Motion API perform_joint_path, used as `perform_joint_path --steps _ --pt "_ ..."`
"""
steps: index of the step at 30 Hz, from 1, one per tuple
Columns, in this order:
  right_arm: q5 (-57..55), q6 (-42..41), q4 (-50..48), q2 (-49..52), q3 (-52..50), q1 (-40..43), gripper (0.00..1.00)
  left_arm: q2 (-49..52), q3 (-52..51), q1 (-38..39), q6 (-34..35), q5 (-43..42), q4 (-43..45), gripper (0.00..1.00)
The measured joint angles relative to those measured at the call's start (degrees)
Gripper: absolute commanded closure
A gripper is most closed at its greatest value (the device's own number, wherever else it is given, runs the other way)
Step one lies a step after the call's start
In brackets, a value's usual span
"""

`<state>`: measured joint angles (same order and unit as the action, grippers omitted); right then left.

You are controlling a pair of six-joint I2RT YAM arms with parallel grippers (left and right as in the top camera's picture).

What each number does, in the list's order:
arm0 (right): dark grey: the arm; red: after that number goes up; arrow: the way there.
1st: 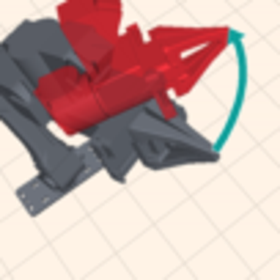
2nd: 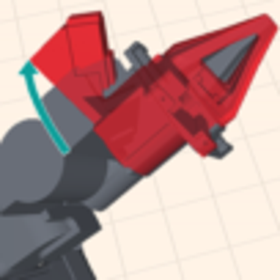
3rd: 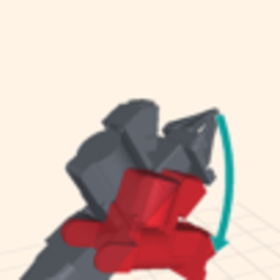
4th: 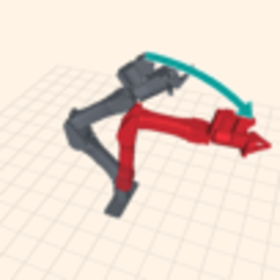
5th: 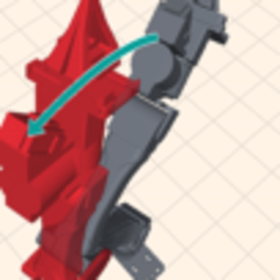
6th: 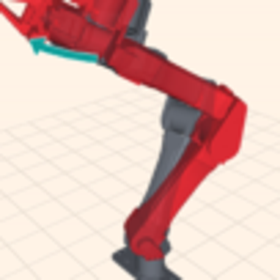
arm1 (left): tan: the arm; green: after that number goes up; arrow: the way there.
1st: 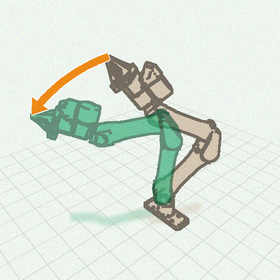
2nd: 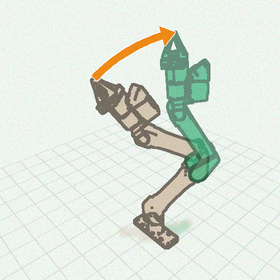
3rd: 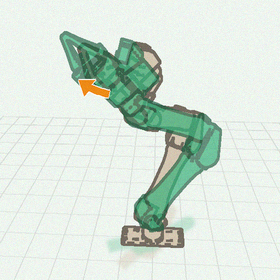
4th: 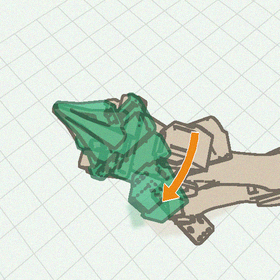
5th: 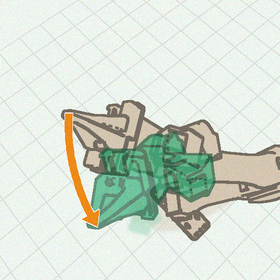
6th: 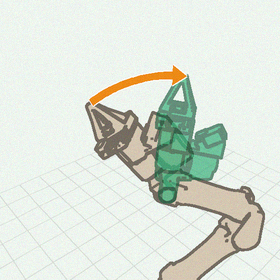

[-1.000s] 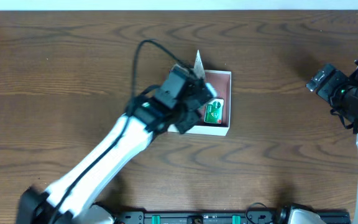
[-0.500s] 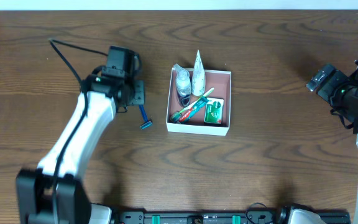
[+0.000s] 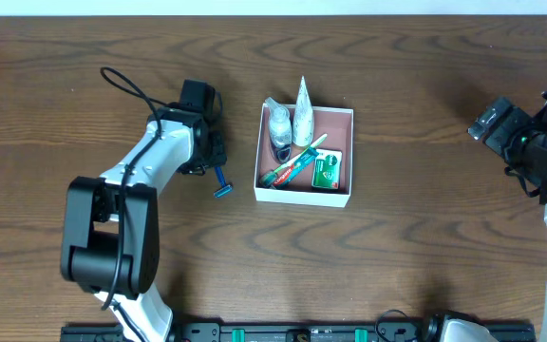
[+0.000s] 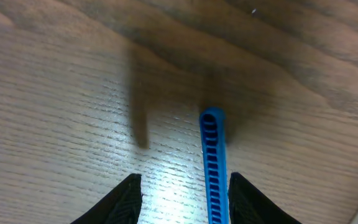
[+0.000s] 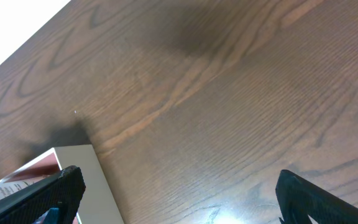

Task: Pack container
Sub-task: 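Grasp the blue razor by its handle with the left gripper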

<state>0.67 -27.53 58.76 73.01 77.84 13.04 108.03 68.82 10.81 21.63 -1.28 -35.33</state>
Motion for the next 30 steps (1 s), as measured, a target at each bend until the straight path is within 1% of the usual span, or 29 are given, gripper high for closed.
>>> perform_joint_path --steps 10,14,16,19,28,29,30 --pt "0.0 -0.02 0.0 0.0 0.0 0.0 0.01 1.86 0.0 1.88 1.6 -0.02 1.29 0.54" --pt "0.0 -0.02 0.0 0.0 0.0 0.0 0.01 2.58 0.0 2.27 2.14 -0.02 1.22 0.56" --pt "0.0 0.0 0.0 0.0 0.0 0.0 0.01 2.86 0.0 2.27 2.4 0.0 1.2 0.62" --pt "0.0 -0.02 0.0 0.0 0.0 0.0 0.01 2.89 0.0 2.27 2.64 0.0 1.16 0.75" --pt "0.0 0.0 0.0 0.0 0.0 0.0 0.01 2.91 0.0 2.27 2.56 -0.04 0.68 0.76" --pt "0.0 0.0 0.0 0.0 0.0 0.0 0.01 2.99 0.0 2.27 2.56 -0.13 0.68 0.77" --pt "0.0 0.0 0.0 0.0 0.0 0.0 0.01 2.99 0.0 2.27 2.56 -0.22 0.68 0.81"
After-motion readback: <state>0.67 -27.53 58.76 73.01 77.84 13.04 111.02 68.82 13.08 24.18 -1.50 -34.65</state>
